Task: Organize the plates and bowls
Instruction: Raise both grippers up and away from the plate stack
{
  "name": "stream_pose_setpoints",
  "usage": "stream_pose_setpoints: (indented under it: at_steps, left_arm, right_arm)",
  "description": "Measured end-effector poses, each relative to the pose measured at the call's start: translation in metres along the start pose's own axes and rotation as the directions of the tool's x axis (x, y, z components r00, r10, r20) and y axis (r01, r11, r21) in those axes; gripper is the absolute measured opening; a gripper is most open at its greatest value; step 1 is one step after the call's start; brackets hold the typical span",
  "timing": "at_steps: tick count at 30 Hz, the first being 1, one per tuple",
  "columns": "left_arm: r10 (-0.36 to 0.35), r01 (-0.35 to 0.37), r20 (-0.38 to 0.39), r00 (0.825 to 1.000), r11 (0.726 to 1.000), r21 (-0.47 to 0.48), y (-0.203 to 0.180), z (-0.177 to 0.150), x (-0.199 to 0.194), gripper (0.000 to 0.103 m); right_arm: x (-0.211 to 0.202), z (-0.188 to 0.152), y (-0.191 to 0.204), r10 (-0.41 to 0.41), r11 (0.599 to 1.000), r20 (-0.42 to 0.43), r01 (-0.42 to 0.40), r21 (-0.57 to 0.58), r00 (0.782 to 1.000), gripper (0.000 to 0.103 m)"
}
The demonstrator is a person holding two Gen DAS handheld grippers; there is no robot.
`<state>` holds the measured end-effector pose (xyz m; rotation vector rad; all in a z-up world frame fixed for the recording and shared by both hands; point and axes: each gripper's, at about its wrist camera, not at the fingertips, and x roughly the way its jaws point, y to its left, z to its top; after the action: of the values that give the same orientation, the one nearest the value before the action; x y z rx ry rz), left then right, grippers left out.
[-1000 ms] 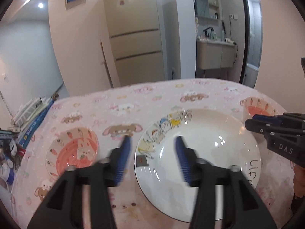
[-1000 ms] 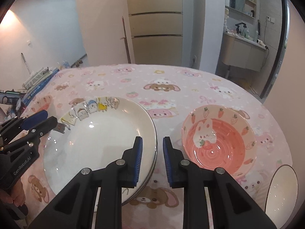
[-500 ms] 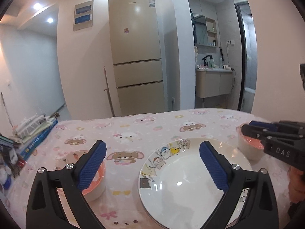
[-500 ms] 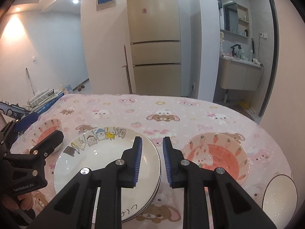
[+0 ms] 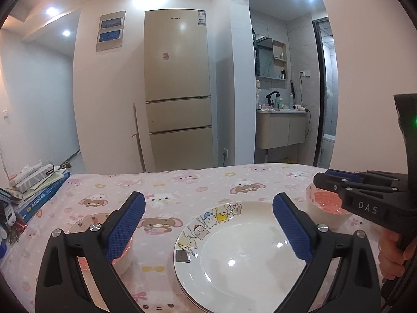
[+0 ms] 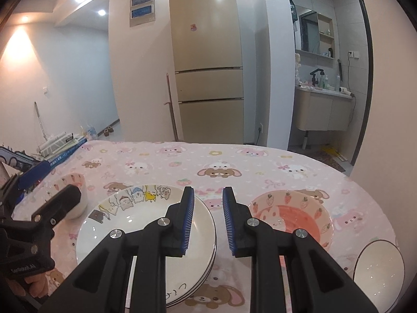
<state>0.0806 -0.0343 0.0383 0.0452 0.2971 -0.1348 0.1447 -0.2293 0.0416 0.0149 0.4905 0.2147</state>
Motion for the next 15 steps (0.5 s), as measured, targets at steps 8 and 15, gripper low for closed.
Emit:
stream_pose_setpoints:
  at_steps: [8, 15]
  left_arm:
    - [-0.025, 0.024, -0.018, 1.0, 0.998, -0.054, 0.008, -0.001, 0.006, 0.098]
    - [-0.028, 0.025, -0.029, 0.999, 0.995, -0.099, 0.019, -0.003, 0.009, 0.098]
  right_arm:
    - [-0.009, -0.002, 0.006, -0.01, 0.998, 0.086, 0.015, -0.055, 0.996, 0.063]
    - [-0.006, -0.006, 0.012, 0.016, 1.0, 0.076, -0.017, 0.004, 0.997, 0.067]
